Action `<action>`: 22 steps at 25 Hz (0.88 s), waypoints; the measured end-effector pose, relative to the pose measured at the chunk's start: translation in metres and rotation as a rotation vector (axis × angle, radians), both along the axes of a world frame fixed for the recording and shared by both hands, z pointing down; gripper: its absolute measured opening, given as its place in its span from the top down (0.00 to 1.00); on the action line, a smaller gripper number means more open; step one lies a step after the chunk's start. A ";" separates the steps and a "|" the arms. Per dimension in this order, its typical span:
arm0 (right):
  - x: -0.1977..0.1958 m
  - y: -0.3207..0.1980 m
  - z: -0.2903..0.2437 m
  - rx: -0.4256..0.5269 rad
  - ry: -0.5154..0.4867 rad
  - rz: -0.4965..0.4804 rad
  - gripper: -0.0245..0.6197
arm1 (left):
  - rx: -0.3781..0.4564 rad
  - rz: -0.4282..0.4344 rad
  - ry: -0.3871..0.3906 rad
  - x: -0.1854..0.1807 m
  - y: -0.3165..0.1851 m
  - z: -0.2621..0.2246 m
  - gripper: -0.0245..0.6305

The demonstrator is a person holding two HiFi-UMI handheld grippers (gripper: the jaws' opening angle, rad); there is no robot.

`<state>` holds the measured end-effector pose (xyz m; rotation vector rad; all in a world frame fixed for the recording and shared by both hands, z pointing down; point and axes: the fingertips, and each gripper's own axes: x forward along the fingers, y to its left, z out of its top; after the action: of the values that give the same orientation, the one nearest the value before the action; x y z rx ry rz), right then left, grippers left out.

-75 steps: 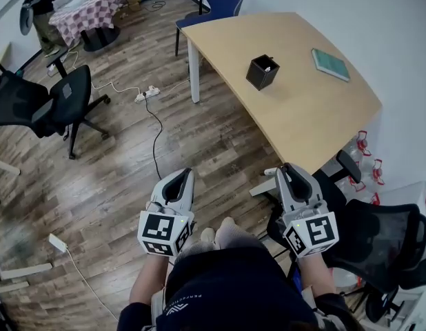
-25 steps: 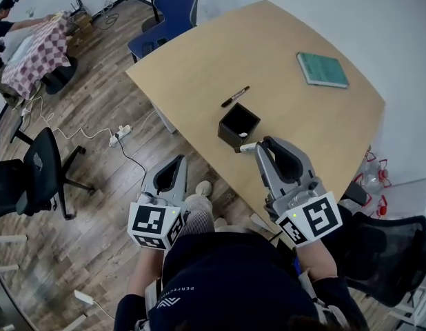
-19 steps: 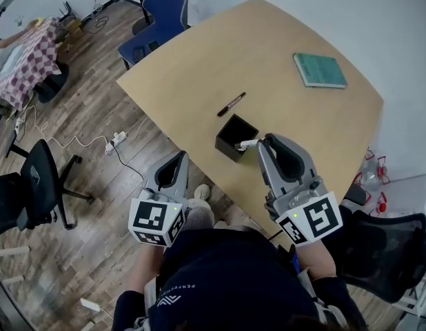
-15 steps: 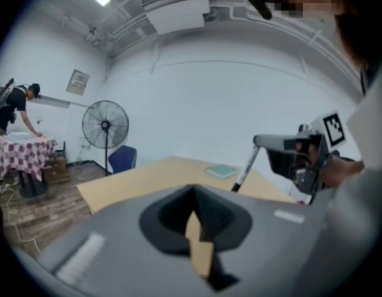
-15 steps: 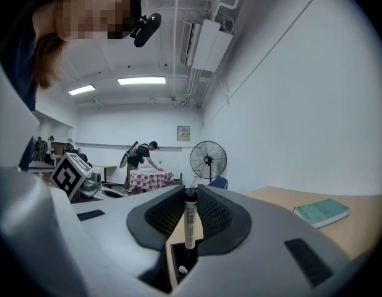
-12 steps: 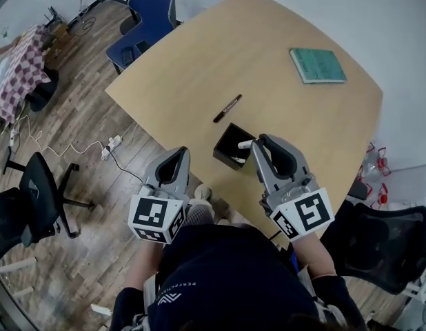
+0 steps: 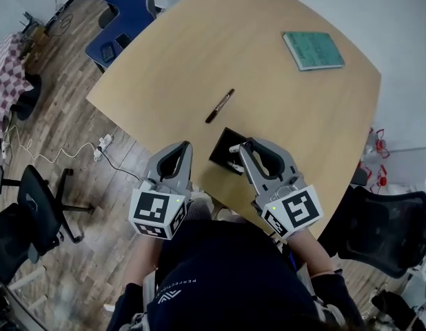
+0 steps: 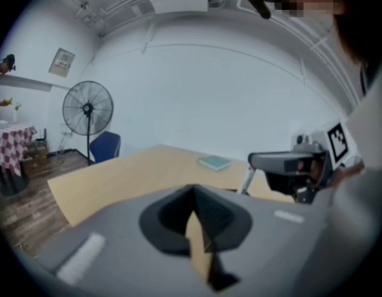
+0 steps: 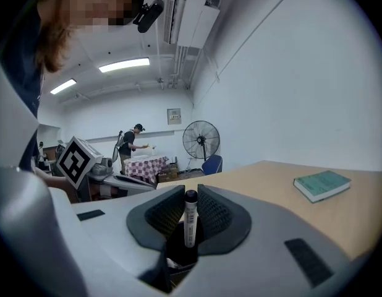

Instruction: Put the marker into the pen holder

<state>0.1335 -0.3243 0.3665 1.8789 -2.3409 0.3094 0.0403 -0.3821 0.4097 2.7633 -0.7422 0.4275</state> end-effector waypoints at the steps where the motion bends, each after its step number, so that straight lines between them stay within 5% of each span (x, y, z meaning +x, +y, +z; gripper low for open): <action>1: -0.001 -0.002 0.004 -0.013 -0.003 -0.001 0.87 | -0.006 0.005 -0.001 0.001 -0.002 0.002 0.96; 22: -0.007 -0.019 0.049 -0.160 0.003 -0.053 0.86 | -0.048 0.089 -0.020 0.023 -0.031 0.016 0.96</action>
<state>0.1265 -0.3435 0.4157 1.7407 -2.2843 0.4721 0.0631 -0.4131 0.4256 2.7587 -0.6069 0.4848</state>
